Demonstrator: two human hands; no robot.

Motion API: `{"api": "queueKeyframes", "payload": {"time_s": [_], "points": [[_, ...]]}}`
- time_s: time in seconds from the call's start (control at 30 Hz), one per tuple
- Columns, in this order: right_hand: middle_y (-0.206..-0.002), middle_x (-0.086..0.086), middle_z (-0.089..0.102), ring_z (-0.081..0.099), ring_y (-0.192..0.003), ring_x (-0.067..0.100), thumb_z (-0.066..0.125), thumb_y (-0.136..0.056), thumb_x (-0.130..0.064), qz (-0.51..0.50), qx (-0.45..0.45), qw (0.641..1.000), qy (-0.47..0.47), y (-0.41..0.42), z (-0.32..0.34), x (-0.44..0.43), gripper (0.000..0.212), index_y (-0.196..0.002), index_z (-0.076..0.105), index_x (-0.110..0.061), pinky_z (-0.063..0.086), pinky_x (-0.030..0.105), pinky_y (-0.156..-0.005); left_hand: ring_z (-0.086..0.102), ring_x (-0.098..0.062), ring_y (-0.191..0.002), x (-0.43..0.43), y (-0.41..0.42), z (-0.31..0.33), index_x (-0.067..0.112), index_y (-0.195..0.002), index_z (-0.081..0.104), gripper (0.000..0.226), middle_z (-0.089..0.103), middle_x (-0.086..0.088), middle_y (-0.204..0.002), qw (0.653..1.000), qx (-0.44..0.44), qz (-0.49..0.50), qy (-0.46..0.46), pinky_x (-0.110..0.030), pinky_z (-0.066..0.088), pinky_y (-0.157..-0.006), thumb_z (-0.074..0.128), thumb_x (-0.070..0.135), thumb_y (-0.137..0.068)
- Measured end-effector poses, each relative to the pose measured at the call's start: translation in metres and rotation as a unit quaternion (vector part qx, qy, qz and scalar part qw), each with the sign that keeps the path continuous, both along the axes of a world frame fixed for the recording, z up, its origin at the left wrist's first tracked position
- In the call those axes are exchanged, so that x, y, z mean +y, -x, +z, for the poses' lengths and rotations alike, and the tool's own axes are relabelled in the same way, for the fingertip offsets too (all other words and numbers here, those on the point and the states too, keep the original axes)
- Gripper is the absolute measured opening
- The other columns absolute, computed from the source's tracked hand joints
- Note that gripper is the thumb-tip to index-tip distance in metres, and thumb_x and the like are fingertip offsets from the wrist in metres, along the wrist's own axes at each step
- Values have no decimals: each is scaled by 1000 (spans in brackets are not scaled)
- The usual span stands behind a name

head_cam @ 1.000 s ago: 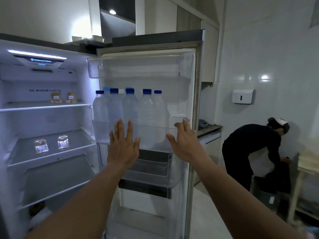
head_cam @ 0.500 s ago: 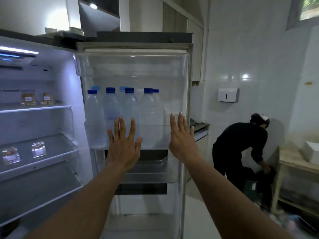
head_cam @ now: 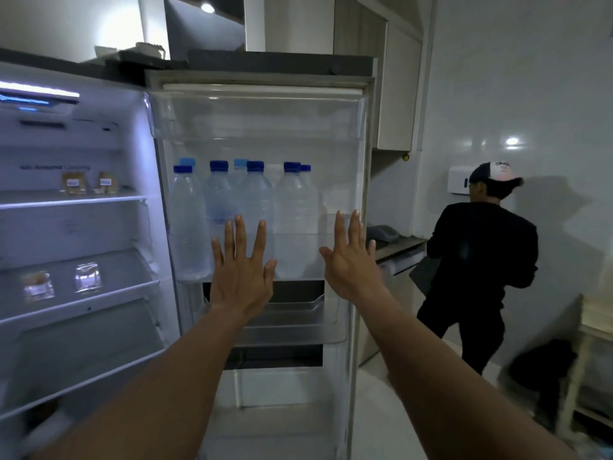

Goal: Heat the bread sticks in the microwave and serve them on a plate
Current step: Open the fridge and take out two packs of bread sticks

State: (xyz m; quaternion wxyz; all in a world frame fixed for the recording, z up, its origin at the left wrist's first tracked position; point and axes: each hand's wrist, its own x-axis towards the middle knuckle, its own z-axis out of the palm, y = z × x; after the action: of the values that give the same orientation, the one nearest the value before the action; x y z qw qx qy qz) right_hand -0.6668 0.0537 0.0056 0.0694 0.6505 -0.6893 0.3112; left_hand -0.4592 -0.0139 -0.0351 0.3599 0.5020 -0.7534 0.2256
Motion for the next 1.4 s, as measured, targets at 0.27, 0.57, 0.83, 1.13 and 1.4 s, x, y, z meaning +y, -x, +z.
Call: {"api": "queueKeyframes", "payload": {"time_s": [0.27,0.57,0.83,1.13,1.4], "points": [[-149,4,-43,-33,-142,24,31,-105,-41,21,7,1000,0,28,1,-30,78,-148,-32,-25,-7,56,-118,-24,-33,-150,-12,30,2,25,-156,-21,77,-31,-15,-161,998,1,51,-20,-57,-7,-122,14,58,-97],[-157,11,-34,-30,-145,29,41,-102,-25,64,52,996,19,53,-8,-48,83,-153,-25,-23,-4,57,-120,-24,-34,-150,-25,59,4,23,-158,-17,75,-27,-16,-163,995,-6,103,-18,-56,-12,-121,16,57,-100],[-155,10,-38,-28,-146,30,39,-103,-27,83,50,995,-3,69,-13,-70,83,-151,-28,-19,-5,56,-119,-26,-34,-150,-31,75,4,25,-157,-18,76,-28,-15,-162,992,-10,119,-31,-55,-15,-120,14,59,-97],[-155,9,-39,-28,-146,28,44,-102,-28,110,36,992,-56,80,-9,-83,87,-152,-27,-18,-6,55,-118,-31,-34,-147,-29,94,14,25,-147,-34,76,-37,-15,-158,986,-23,144,-84,-57,-13,-120,19,56,-103],[-156,10,-37,-26,-147,29,40,-104,-31,126,41,989,-61,84,-8,-80,83,-152,-27,-17,-7,53,-118,-33,-35,-146,-27,99,16,23,-151,-32,78,-41,-16,-155,981,-24,164,-98,-56,-15,-120,19,57,-102]]}}
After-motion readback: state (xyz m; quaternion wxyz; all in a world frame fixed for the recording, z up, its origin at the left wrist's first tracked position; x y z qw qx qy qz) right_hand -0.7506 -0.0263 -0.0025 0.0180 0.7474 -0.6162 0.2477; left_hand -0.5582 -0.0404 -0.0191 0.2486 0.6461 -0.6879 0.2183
